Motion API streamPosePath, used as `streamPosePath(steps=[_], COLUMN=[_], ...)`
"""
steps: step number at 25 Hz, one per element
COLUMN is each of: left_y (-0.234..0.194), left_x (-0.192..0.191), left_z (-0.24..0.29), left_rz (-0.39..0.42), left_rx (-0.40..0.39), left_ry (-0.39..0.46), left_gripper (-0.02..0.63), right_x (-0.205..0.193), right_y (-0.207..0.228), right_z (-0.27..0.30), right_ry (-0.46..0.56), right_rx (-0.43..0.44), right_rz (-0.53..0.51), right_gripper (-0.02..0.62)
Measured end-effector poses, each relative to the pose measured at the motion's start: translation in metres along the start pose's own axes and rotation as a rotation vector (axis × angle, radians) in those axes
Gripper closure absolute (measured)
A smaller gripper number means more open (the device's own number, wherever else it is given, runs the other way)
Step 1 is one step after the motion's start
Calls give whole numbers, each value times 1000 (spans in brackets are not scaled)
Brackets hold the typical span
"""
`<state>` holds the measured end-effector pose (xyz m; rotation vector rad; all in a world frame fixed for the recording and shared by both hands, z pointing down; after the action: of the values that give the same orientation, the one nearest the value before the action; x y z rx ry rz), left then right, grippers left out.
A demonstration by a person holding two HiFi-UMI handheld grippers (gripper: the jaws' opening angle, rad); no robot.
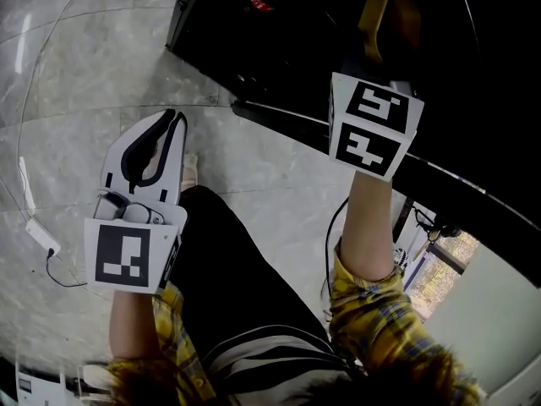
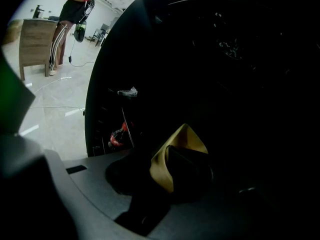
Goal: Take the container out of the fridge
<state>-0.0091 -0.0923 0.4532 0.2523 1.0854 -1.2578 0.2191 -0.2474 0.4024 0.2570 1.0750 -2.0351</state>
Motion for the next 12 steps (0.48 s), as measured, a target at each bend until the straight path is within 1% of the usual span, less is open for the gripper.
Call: streamPosePath(steps=[3,6,10,12], left_y=[1,-2,-9,-11], left_x=[3,3,7,7], left_z=[0,-5,-14,-21], left_rz=[-10,-16,16,6], left_rx=[-10,-1,13,19], left_ry=[22,9,49,36], left_gripper=[571,571,571,571], right_x=[-1,0,1,3], right_y=[0,-2,-8,-12], right_z=[-1,-2,-6,-9], right_ry=[2,4,4,4], right_rx=[-5,9,22,28], right_rz=[2,8,6,4], right_gripper=[502,517,534,540])
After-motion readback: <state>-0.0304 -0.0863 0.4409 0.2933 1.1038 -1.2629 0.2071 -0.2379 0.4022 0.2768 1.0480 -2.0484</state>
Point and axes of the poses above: the fingertips, and each gripper's own axes: z forward along the fingers, y to its right, x out of its top, the point moved 6 cm from there along -z, backward along the fingers, and after that the axes turned 5 degrees about -y, right-handed, at the moved point
